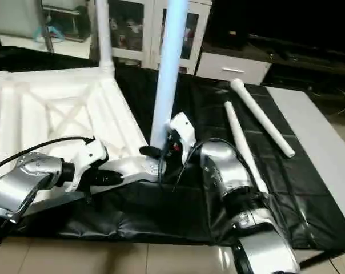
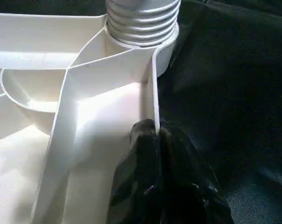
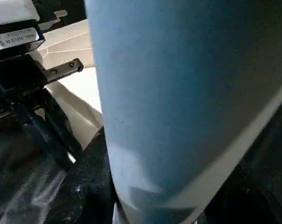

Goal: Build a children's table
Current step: Insert table leg to table base

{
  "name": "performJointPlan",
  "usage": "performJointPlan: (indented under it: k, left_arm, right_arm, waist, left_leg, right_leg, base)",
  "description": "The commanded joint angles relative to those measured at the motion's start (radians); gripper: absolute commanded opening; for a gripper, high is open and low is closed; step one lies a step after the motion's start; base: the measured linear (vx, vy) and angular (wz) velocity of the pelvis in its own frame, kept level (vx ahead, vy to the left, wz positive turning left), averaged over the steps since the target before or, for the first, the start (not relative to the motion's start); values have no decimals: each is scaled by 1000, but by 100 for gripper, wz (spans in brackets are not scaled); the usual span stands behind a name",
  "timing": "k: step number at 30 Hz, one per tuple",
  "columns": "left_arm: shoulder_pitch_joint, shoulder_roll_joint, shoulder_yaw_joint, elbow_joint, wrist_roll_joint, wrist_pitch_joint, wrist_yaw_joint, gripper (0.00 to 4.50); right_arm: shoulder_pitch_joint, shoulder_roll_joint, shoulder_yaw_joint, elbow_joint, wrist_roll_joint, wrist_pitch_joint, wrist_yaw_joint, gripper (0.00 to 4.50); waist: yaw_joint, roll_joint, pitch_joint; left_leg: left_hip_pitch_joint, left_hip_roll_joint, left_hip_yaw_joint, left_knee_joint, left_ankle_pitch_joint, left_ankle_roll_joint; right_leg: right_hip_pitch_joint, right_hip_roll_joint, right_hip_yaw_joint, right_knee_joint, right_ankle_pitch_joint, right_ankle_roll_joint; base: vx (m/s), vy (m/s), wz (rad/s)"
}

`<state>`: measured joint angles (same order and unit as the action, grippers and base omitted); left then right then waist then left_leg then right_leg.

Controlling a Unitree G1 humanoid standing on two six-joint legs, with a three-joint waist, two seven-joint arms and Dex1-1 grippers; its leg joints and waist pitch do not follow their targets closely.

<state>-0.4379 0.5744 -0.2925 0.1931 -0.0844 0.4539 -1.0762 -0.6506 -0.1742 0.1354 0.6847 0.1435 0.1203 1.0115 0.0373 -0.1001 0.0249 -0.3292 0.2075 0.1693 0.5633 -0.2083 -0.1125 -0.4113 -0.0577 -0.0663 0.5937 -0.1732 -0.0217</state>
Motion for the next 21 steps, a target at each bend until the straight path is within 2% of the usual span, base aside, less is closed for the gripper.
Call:
performJointPlan:
  k: [1, 5, 7, 8, 10, 11, 12, 14, 15, 16, 17, 18, 19, 20, 21]
  left_arm:
    - [-53, 3, 15, -20, -4, -22, -3, 0]
    - [-54, -2, 10, -17, -2, -22, -6, 0]
    - [-59, -10, 14, -2, 5, -24, 15, 0]
    - [-60, -12, 16, 2, 7, -24, 21, 0]
    - [-65, -29, 25, 21, 17, -20, 62, 0]
    - [-67, -57, 38, 32, 21, -8, 112, 0]
    - [-67, -70, 43, 33, 20, 6, 131, 0]
    - [-63, -102, 49, 29, 17, 44, 171, 0]
    - [-62, -115, 50, 28, 17, 59, 187, 0]
    - [-58, -146, 49, 23, 17, 94, 223, 0]
    - [-58, -146, 49, 23, 17, 94, 223, 0]
    - [-55, -197, 47, 12, 30, 155, 292, 0]
    - [-55, -212, 49, 12, 32, 166, 311, 0]
    - [-56, -250, 56, 12, 37, 192, 361, 0]
    - [-63, -368, 90, 25, 47, 238, 514, 0]
  right_arm:
    - [127, -43, 75, 138, -99, 149, 0, 185]
    - [148, -46, 89, 106, -96, 163, -18, 185]
    - [155, -33, 76, 108, -104, 163, -97, 185]
    - [154, -28, 71, 115, -106, 159, -118, 185]
    - [131, -1, 28, 170, -109, 139, -246, 185]
    - [104, 25, -21, 226, -98, 124, -372, 185]
    - [94, 34, -43, 246, -90, 125, -420, 185]
    - [70, 55, -90, 285, -64, 138, -519, 185]
    - [61, 63, -106, 299, -54, 138, -553, 185]
    - [43, 80, -141, 327, -31, 140, -628, 185]
    - [43, 80, -141, 327, -31, 140, -628, 185]
    - [19, 100, -177, 363, -9, 131, -728, 185]
    - [15, 103, -180, 369, -7, 127, -746, 185]
    - [4, 113, -189, 386, -4, 118, -793, 185]
    - [-24, 140, -208, 423, 2, 83, -905, 185]
  waist:
    - [-6, 32, -19]
    - [-5, 34, -19]
    - [-4, 32, -17]
    - [-5, 32, -14]
    - [-7, 32, -8]
    - [-10, 31, -3]
    - [-17, 32, 0]
    - [-23, 33, -4]
    - [-29, 35, -7]
    - [-32, 38, -9]
    - [-42, 38, -6]
    - [-48, 42, -3]
    - [-54, 41, -2]
    - [-58, 43, -2]
    - [-66, 40, -4]
  left_leg:
    - [-2, 31, -1, -77, -263, 1]
    - [0, 31, -3, -78, -281, -7]
    - [-1, 30, -2, -79, -281, -9]
    - [-1, 30, -3, -81, -301, -12]
    - [3, 28, -7, -83, -367, -22]
    - [10, 25, -12, -82, -424, -26]
    - [17, 22, -20, -81, -478, -28]
    - [21, 22, -28, -79, -506, -31]
    - [15, 23, -33, -85, -506, -30]
    - [12, 24, -34, -87, -505, -32]
    - [9, 26, -39, -91, -525, -37]
    - [16, 23, -40, -88, -570, -33]
    - [22, 23, -38, -85, -589, -34]
    - [32, 23, -39, -83, -614, -29]
    - [32, 24, -40, -83, -625, -24]
  right_leg:
    - [36, -70, 54, -72, -283, -183]
    - [35, -69, 54, -74, -297, -174]
    - [34, -69, 54, -76, -301, -169]
    - [33, -70, 54, -78, -333, -163]
    - [26, -72, 53, -90, -443, -137]
    - [19, -73, 50, -101, -549, -105]
    - [11, -75, 44, -114, -660, -70]
    - [12, -79, 36, -125, -719, -33]
    - [19, -77, 30, -125, -686, -32]
    - [23, -77, 29, -123, -661, -36]
    - [22, -73, 24, -122, -633, -44]
    - [15, -71, 20, -130, -646, -40]
    - [10, -70, 17, -132, -650, -39]
    - [8, -68, 6, -141, -652, -34]
    - [13, -67, -4, -146, -639, -32]
  base:
    - [0, 0, 0]
    - [0, 0, 0]
    - [0, 0, 0]
    - [0, 0, 0]
    - [0, 0, 0]
    - [0, 0, 0]
    - [0, 0, 0]
    - [-57, 8, -6]
    - [-54, 13, -7]
    - [-52, 27, -10]
    - [-54, 33, -8]
    - [-54, 33, -8]
    - [-55, 33, -2]
    - [0, 0, 0]
    - [0, 0, 0]
